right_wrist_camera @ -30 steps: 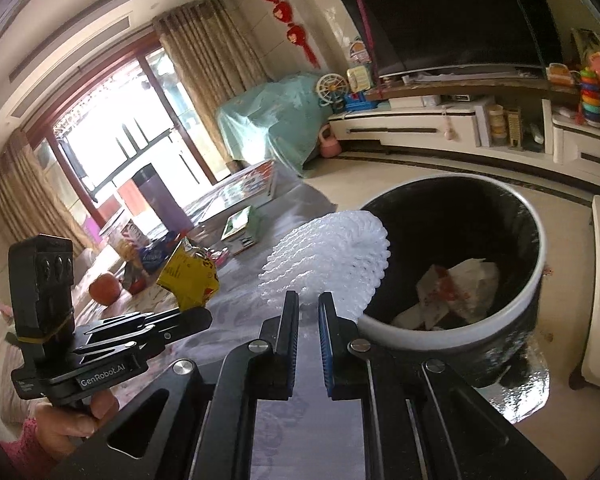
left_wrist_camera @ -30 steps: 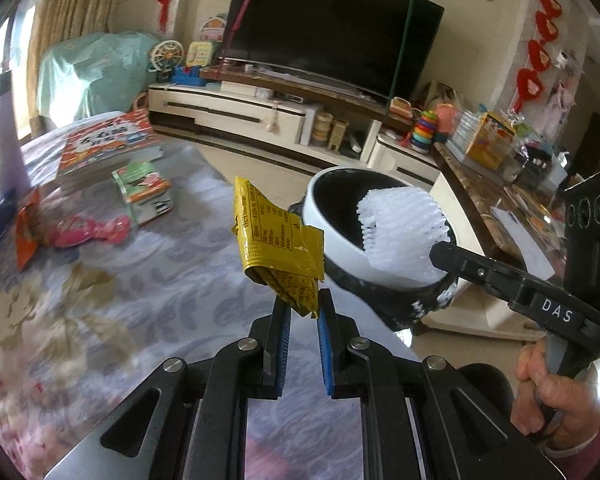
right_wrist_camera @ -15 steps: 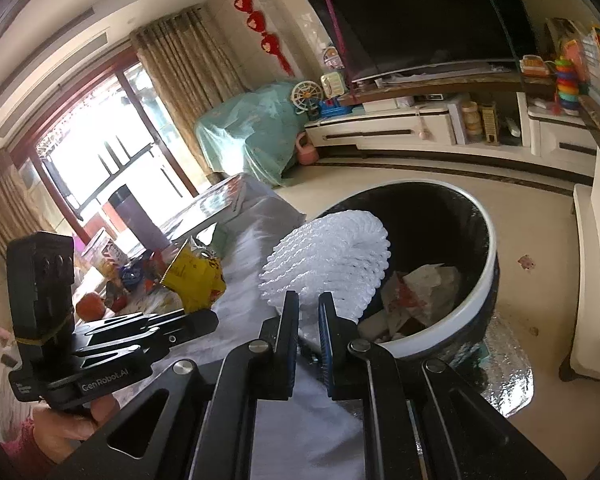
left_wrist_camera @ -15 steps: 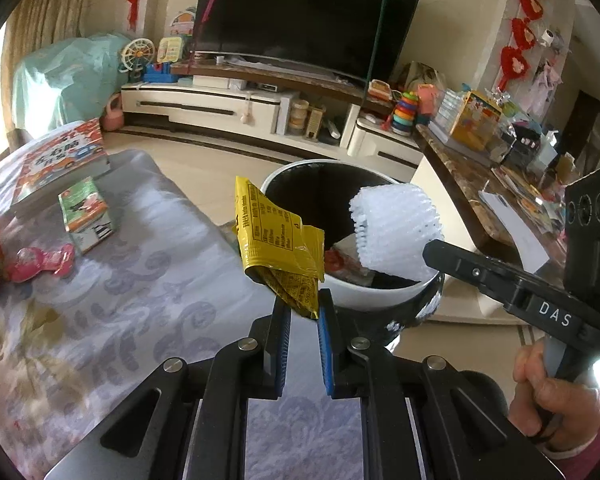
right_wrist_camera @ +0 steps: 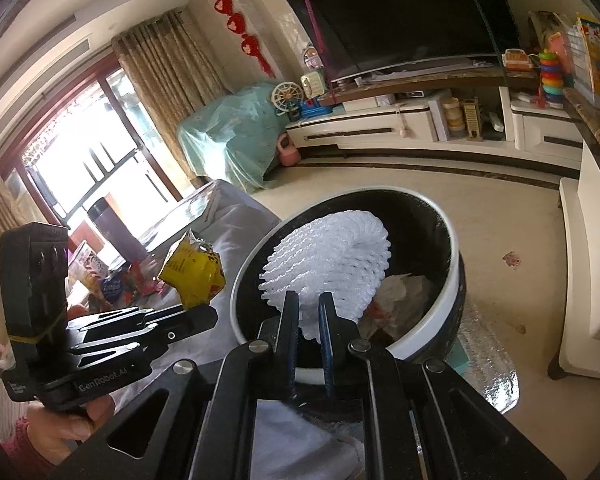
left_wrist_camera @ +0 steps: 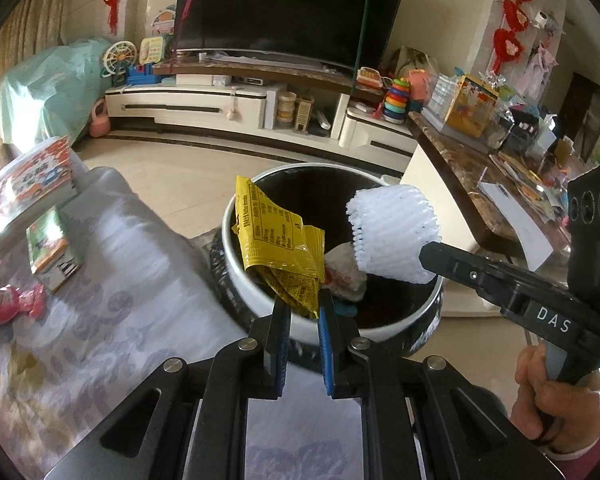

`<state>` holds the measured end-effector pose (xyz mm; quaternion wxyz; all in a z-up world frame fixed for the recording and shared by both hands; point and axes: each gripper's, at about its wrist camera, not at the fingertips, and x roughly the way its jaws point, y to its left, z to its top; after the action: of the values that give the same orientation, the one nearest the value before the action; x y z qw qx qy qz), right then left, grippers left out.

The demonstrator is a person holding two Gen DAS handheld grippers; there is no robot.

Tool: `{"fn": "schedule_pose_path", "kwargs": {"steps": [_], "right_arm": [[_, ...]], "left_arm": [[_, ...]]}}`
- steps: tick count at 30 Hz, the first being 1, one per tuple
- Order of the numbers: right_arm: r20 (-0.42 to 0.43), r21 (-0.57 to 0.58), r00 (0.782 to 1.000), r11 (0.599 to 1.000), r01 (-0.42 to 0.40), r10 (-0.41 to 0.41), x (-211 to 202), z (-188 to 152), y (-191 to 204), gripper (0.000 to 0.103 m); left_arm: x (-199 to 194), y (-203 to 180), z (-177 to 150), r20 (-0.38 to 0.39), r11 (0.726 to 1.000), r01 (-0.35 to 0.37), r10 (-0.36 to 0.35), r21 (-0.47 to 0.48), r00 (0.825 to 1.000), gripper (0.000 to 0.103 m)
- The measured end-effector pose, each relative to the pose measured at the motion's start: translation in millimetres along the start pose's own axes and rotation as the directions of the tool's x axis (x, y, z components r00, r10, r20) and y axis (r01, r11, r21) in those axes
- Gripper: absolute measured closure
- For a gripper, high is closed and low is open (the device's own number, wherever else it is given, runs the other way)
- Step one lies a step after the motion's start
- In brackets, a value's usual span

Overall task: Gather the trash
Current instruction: 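Carry the yellow wrapper and foam net over the trash bin, then open both grippers to drop the wrapper and foam net into the bin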

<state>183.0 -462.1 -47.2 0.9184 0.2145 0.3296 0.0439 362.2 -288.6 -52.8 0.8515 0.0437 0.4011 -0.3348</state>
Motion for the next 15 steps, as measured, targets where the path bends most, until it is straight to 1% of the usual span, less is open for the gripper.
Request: {"fn": "schedule_pose_path", "kwargs": {"steps": [5, 12, 15], "right_arm": [[0.003, 0.002, 1.000, 1.000, 0.014, -0.014, 2.1, 6.9, -5.6, 0.093], [-0.002, 0.003, 1.000, 1.000, 0.019, -0.019, 4.4, 9.3, -10.2, 0.093], [-0.004, 0.001, 1.000, 1.000, 0.021, -0.021, 6.0, 11.6, -12.3, 0.093]], "left_arm": [[10.1, -2.2, 9.0, -0.008, 1.000, 0.001, -0.001, 0.012, 1.000, 0.091], [22.2, -0.7, 13.0, -0.031, 1.000, -0.002, 0.003, 0.010, 1.000, 0.091], [26.1, -0.1, 15.9, -0.043, 1.000, 0.011, -0.011, 0.011, 0.999, 0.090]]}}
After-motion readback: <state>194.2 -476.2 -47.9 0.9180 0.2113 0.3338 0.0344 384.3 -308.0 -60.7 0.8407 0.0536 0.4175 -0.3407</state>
